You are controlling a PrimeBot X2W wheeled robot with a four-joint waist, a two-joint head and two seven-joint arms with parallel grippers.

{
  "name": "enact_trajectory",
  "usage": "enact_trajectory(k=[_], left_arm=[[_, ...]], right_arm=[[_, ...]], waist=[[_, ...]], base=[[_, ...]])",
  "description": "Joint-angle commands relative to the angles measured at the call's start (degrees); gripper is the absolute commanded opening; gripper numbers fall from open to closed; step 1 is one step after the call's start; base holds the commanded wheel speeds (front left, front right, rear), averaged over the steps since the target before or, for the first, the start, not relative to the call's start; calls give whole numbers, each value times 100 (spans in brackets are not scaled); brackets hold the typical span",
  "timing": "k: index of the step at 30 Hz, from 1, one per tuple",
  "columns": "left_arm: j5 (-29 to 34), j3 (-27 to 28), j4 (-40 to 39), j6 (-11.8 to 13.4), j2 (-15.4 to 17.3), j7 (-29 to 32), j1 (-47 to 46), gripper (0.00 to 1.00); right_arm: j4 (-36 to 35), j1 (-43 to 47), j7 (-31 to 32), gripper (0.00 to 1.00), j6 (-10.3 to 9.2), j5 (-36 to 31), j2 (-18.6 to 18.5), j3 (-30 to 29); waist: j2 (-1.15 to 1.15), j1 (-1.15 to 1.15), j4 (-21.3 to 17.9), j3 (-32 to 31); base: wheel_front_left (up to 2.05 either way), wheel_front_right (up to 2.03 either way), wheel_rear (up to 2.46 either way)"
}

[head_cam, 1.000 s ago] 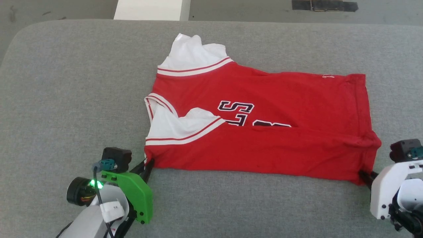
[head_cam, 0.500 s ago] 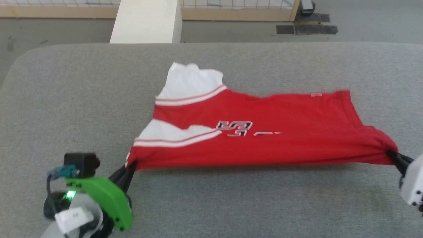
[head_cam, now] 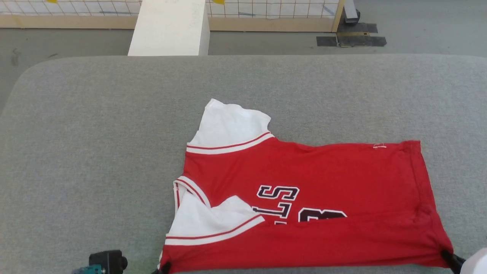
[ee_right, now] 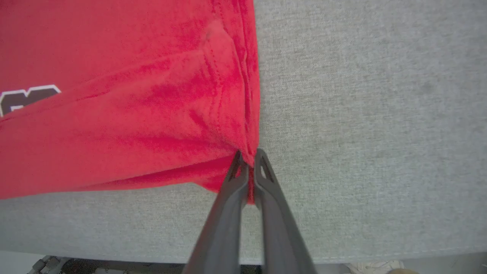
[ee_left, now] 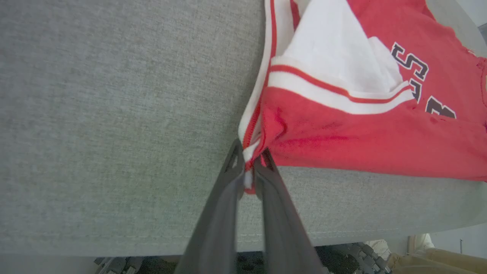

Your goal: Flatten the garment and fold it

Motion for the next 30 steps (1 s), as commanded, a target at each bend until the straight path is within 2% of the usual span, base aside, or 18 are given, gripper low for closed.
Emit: enact_trajectory(k=[1, 2, 3, 4, 10, 13, 16, 18, 20, 22, 24, 26, 28, 30], left_arm=[[-66, 42, 189, -73, -66, -120, -24, 4], [-68, 16, 328, -130, -90, -151, -62, 35], [-88, 8, 491, -189, -136, -203, -121, 67], [-99, 11, 611, -231, -165, -248, -169, 100], [-104, 207, 837, -402, -151, -586, -431, 100], [171, 431, 469, -409, 84, -914, -724, 100], [733, 515, 8, -383, 450, -1109, -1292, 100], [1107, 536, -248, -387, 674, -1133, -1874, 100], [1516, 457, -337, -494, 920, -1066, -2589, 100], [1751, 377, -317, -608, 978, -989, -3371, 100], [1968, 161, -139, -824, 1041, -769, -4097, 100], [2029, -32, 149, -1080, 1021, -527, -4762, 100], [2045, -301, 550, -1453, 989, -257, -5348, 100], [1973, -462, 921, -1667, 932, -20, -5743, 100]], right_arm=[[65, 9, -187, 0, -12, -94, 45, -47], [108, -3, -302, 41, -12, -147, 56, -27], [169, -20, -425, 98, -12, -203, 55, 18], [226, -45, -508, 100, -12, -223, 64, 35], [241, -266, -902, 100, -12, -216, -34, 245], [-33, -450, -1163, 100, -12, -283, -75, 215], [-366, -662, -1358, 100, -12, -459, -92, 197], [-599, -843, -1482, 100, -12, -597, -96, 215], [-813, -1053, -1620, 100, -12, -735, -80, 234], [-983, -1250, -1746, 100, -12, -862, -34, 251], [-1088, -1415, -1818, 100, -12, -928, 40, 323], [-1160, -1539, -1844, 100, -12, -948, 86, 449], [-1198, -1660, -1878, 100, -12, -957, 119, 560], [-1236, -1758, -1905, 100, -12, -971, 126, 628]], waist=[[0, 0, 36, -44], [0, 0, 45, -65], [0, 0, 52, -92], [0, 0, 53, -114], [0, 0, 1, -235], [0, 0, -62, -148], [0, 0, -113, 79], [0, 0, -165, 304], [0, 0, -227, 573], [0, 0, -293, 870], [0, 0, -370, 1127], [0, 0, -463, 1372], [0, 0, -571, 1580], [0, 0, -676, 1777]], base=[[0, 0, 0], [0, 0, 0], [0, 0, 0], [0, 0, 0], [0, 0, 0], [0, 0, 0], [0, 0, 0], [0, 0, 0], [0, 0, 0], [0, 0, 0], [0, 0, 0], [0, 0, 0], [0, 0, 0], [0, 0, 0]])
